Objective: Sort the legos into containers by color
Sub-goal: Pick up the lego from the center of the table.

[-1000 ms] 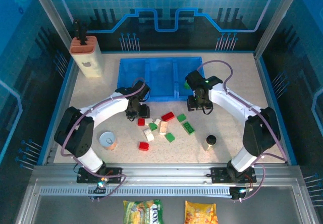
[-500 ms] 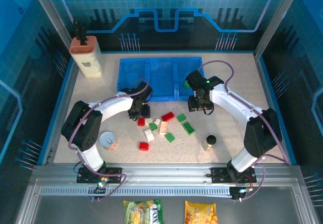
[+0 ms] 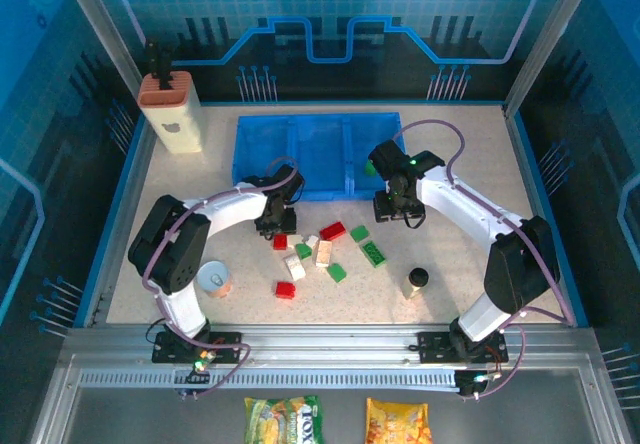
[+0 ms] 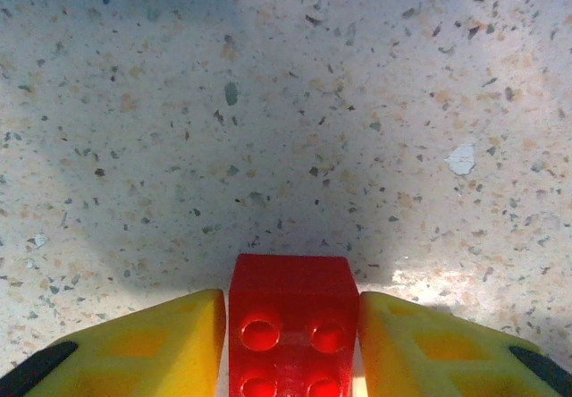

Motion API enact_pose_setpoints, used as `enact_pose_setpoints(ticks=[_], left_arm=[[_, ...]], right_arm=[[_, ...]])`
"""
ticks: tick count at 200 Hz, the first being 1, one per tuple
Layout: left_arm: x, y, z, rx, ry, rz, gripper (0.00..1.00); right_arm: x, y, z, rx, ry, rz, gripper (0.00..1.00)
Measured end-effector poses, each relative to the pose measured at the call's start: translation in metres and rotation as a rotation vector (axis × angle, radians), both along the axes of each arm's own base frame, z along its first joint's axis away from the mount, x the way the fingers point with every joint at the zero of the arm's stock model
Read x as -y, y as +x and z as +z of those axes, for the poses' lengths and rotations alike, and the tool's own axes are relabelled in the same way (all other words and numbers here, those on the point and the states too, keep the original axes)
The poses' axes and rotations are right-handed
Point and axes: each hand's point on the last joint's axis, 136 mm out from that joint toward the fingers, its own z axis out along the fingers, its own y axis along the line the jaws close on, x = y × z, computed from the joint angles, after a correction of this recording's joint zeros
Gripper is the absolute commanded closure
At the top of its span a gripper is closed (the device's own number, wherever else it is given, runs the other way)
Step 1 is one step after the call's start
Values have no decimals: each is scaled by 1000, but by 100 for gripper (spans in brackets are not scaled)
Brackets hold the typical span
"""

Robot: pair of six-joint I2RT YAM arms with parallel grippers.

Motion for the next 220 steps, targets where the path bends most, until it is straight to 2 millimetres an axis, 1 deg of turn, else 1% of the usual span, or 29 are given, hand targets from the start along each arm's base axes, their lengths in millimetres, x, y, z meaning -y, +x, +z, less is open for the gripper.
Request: enact_pose_setpoints(ticks=[31, 62, 112, 147, 169, 220], left_arm=[[-1, -2, -6, -10, 6, 0, 62], [-1, -2, -6, -10, 6, -1, 66], [-1, -2, -5, -6, 8, -1, 69], [-3, -3, -4, -2, 10, 0, 69], [-4, -4, 5, 9, 4, 0, 70], [-4, -4, 35, 56, -21, -4, 70]], right_arm=[[0, -2, 2, -5, -4, 1, 44], [0, 0, 6, 7, -13, 3, 44], [-1, -3, 6, 1, -23, 9, 44], [-1, -4, 6, -1, -27, 10, 44], [-1, -3, 7, 3, -26, 10, 44], [-3, -4, 7, 3, -26, 11, 44]])
